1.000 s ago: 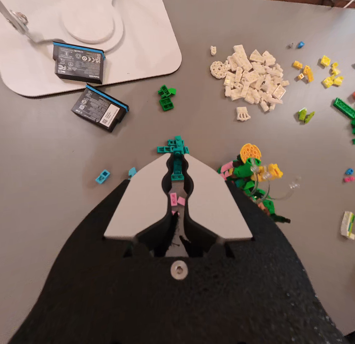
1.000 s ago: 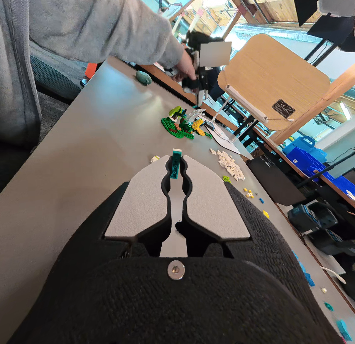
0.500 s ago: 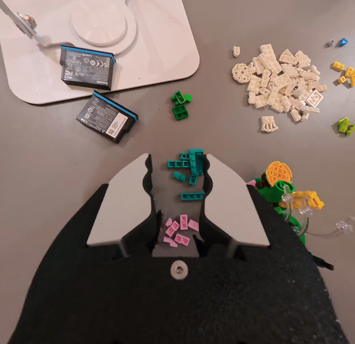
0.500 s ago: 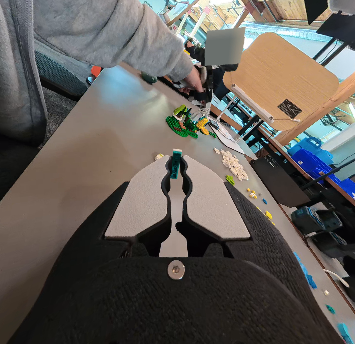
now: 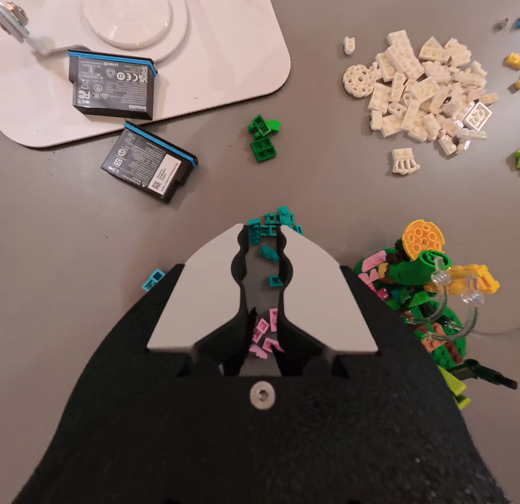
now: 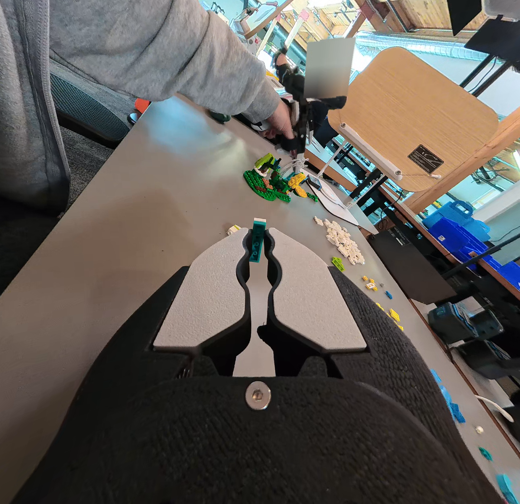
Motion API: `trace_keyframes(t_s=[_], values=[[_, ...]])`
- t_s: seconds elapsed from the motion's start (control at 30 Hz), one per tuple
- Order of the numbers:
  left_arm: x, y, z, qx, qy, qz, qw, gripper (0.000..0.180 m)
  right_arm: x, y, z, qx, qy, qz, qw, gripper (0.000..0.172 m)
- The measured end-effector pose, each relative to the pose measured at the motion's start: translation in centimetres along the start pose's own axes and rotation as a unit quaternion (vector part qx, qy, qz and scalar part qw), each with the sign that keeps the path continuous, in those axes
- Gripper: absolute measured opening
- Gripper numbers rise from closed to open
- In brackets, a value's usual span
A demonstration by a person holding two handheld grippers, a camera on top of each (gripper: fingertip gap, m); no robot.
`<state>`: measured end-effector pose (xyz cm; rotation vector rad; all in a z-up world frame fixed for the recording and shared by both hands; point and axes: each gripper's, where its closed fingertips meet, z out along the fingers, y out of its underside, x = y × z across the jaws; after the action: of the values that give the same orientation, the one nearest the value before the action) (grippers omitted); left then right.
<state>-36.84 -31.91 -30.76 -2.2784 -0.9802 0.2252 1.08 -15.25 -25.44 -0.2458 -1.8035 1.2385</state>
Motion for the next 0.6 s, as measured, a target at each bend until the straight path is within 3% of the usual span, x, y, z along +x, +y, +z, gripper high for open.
trace_keyframes(t_s=[0.1, 0.17, 0.3, 0.37, 0.43, 0.53, 0.6], values=[[0.3, -0.4, -0.1, 0.012, 0.006, 0.0, 1.0, 0.019, -0.1, 0.0, 0.0, -0.001, -0.001, -0.002, 1.0, 0.005], [0.6, -0.8, -0.3, 0.024, 0.008, -0.003, 1.0, 0.028, 0.0, 0.0, 0.0, -0.001, 0.0, -0.002, 1.0, 0.005], [3.0, -3.7, -4.1, 0.143, -0.008, 0.033, 0.989, 0.042, 0.6, -0.1, -0.1, 0.005, 0.01, 0.017, 1.0, 0.005], [7.7, -4.8, -8.1, 0.234, 0.024, 0.073, 0.969, 0.041, 1.4, -0.2, -0.3, 0.012, 0.021, 0.052, 0.998, 0.006], [15.5, -3.8, -12.0, 0.299, 0.117, 0.133, 0.937, 0.036, 2.5, -0.4, -0.6, 0.031, 0.025, 0.118, 0.992, 0.006], [26.7, 1.6, -14.3, 0.286, 0.238, 0.251, 0.893, 0.035, 3.7, -0.9, -1.2, 0.078, 0.004, 0.255, 0.964, 0.005], [31.6, 5.1, -13.9, 0.256, 0.279, 0.312, 0.871, 0.035, 3.9, -1.4, -1.4, 0.108, -0.028, 0.327, 0.939, 0.005]])
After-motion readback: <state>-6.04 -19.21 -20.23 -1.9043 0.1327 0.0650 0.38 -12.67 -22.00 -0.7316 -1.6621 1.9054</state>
